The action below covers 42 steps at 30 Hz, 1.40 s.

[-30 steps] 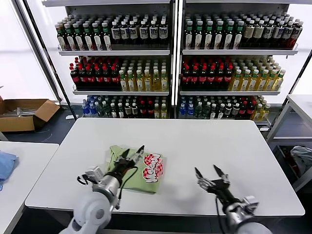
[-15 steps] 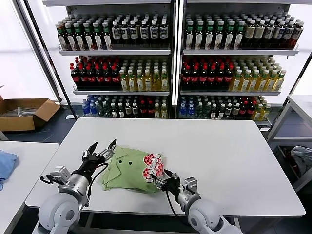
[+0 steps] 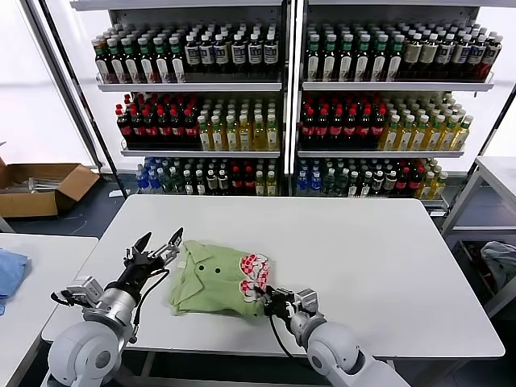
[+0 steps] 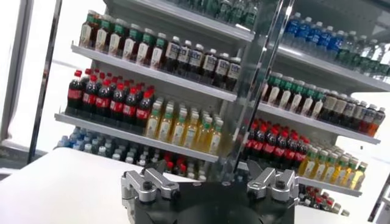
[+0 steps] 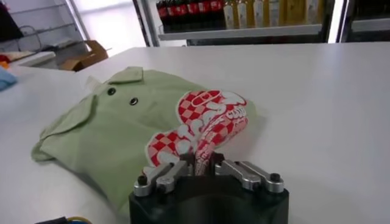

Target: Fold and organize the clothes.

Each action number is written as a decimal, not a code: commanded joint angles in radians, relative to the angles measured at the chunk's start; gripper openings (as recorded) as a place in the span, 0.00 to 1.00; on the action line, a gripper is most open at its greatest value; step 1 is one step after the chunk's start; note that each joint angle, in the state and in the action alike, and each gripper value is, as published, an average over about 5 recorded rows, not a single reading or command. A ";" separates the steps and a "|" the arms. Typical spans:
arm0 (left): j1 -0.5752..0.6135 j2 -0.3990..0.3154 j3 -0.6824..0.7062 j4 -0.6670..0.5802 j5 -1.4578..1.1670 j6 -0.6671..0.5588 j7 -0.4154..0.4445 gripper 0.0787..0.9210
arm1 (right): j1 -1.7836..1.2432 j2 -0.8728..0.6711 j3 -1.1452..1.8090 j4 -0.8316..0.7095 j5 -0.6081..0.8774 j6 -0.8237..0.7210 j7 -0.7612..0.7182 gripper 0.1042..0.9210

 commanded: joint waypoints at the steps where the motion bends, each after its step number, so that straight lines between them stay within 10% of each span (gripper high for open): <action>1: -0.001 0.007 -0.016 0.006 0.001 -0.001 0.011 0.88 | -0.137 -0.240 0.217 0.118 -0.119 0.067 -0.169 0.09; 15: -0.025 -0.030 0.015 0.031 0.004 0.007 0.021 0.88 | -0.427 -0.299 0.540 0.156 -0.107 0.216 -0.152 0.04; 26: -0.019 -0.026 0.020 0.014 0.005 0.014 0.042 0.88 | -0.284 -0.158 0.415 0.171 -0.098 0.306 -0.037 0.40; 42: 0.033 -0.024 -0.002 -0.016 0.005 0.015 0.050 0.88 | 0.068 0.131 0.024 -0.211 -0.133 0.172 0.037 0.87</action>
